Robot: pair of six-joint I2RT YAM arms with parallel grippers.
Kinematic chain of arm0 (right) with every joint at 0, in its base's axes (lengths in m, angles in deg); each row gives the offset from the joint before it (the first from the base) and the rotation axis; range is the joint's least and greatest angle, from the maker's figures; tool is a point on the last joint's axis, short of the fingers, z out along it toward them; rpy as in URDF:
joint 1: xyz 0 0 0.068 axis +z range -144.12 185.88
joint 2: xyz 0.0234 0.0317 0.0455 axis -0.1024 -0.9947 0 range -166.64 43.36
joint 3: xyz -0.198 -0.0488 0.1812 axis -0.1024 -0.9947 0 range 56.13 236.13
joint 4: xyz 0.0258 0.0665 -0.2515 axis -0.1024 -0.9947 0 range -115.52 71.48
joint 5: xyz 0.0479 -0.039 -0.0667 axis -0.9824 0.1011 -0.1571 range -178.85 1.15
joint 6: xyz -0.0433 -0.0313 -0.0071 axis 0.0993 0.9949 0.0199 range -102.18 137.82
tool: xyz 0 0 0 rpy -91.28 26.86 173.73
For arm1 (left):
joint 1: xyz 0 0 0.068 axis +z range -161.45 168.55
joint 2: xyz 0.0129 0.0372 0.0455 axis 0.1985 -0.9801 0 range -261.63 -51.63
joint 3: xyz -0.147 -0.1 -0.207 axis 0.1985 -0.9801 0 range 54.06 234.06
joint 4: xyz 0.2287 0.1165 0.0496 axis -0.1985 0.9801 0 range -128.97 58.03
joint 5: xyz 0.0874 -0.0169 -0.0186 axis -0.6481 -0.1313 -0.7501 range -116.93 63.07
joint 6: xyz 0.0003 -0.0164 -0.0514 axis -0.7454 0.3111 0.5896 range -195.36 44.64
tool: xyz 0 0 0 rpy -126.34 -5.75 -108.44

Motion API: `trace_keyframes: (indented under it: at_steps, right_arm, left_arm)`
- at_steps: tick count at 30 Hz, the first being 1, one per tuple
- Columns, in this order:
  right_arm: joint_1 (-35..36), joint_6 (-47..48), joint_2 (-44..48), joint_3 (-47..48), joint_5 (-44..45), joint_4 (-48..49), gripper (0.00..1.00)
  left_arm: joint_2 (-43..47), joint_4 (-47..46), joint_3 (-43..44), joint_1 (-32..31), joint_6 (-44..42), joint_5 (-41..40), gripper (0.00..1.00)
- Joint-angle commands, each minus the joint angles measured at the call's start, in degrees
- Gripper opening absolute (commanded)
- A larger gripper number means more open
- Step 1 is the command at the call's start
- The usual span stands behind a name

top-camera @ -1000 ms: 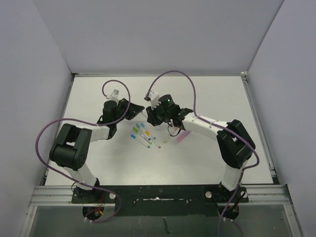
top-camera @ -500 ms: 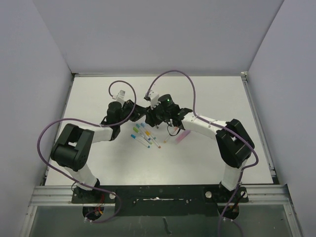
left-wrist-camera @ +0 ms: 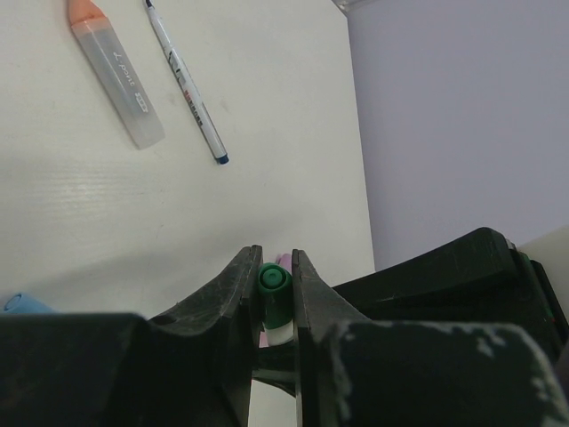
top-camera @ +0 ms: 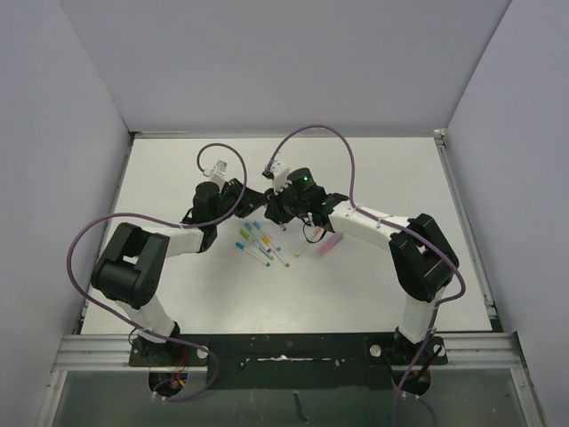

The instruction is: Open the pen caps

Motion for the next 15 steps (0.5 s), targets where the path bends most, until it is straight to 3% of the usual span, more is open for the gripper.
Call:
trace_keyframes:
  at_steps: [1, 15]
  right_arm:
    - [-0.82, -0.27, 0.44, 1.61, -1.77, 1.36, 0.0]
    - [-1.97, 0.34, 7.58, -5.86, -2.58, 0.1, 0.0]
  left_arm:
    - [2.47, 0.59, 2.52, 1.33, -4.33, -3.26, 0.0]
    - [0.74, 4.67, 7.44, 10.44, -7.92, -6.36, 0.0]
